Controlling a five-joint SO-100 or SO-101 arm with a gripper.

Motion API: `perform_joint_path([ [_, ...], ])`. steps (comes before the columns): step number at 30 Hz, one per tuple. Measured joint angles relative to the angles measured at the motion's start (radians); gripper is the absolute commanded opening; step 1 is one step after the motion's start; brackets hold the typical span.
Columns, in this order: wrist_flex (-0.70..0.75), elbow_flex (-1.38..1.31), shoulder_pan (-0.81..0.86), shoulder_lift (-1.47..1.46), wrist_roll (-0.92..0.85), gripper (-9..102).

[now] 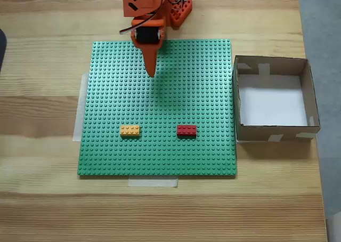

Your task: Pick the yellow lego block and put it in the box.

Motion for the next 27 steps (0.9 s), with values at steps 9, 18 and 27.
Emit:
perform_joint_path([
  [9, 0.092, -0.170, 0.002, -0.100, 0.038, -1],
  [18, 0.184, -0.334, -0.014, -0.207, 0.038, -1],
  [27, 0.281, -0.505, -0.020, -0.318, 0.014, -1],
])
